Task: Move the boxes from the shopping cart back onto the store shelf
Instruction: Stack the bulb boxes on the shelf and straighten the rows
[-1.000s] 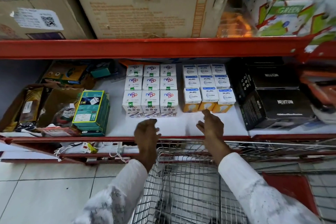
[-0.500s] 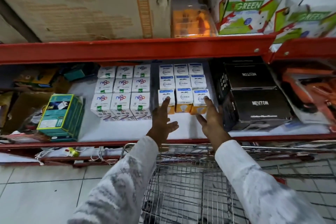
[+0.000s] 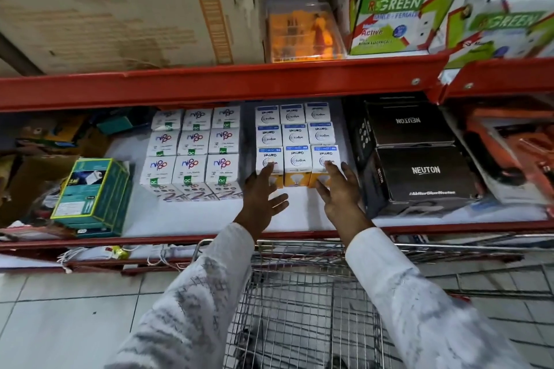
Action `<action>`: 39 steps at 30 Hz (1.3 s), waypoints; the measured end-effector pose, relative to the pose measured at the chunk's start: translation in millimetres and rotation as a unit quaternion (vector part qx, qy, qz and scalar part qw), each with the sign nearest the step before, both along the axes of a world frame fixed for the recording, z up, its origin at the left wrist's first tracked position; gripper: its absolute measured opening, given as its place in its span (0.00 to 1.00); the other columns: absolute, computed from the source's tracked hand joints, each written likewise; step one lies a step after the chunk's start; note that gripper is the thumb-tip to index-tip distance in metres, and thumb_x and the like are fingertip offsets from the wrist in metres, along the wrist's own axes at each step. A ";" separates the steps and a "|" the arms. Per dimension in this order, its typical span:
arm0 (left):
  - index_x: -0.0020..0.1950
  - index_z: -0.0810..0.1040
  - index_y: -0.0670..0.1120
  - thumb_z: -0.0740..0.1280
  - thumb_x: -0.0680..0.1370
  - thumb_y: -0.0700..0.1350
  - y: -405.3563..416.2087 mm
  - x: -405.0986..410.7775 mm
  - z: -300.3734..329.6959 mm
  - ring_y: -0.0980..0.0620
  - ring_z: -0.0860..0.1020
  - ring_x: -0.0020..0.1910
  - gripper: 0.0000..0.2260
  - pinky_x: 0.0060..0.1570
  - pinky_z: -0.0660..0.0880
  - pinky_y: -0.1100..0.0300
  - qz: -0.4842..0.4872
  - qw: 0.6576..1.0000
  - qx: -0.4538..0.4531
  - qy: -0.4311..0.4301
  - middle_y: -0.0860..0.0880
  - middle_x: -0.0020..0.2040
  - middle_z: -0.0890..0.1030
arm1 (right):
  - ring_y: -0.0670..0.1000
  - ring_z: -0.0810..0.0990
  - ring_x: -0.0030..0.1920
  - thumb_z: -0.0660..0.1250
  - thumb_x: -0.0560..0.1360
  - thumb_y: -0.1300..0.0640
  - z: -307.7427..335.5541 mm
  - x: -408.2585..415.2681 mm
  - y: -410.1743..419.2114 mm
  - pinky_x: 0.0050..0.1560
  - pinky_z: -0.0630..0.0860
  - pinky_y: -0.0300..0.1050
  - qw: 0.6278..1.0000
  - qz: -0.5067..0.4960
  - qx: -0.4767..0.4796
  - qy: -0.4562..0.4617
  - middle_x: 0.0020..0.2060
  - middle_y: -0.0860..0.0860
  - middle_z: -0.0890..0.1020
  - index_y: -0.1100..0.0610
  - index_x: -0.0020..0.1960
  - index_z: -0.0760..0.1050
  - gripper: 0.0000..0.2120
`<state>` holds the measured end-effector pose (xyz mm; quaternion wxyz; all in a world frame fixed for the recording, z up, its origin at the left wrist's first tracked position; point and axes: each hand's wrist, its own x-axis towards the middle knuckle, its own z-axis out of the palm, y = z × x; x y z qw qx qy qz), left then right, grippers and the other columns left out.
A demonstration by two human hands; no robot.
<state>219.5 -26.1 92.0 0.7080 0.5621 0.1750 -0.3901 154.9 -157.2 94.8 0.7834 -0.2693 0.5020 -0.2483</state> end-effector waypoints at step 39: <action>0.63 0.76 0.46 0.74 0.75 0.46 -128.4 -124.9 51.7 0.41 0.80 0.45 0.19 0.42 0.78 0.56 -0.119 0.988 0.046 -0.091 0.46 0.45 0.80 | 0.60 0.80 0.59 0.69 0.67 0.50 35.0 -163.7 -120.7 0.61 0.77 0.53 0.822 0.033 -0.483 0.301 0.55 0.59 0.83 0.56 0.58 0.79 0.21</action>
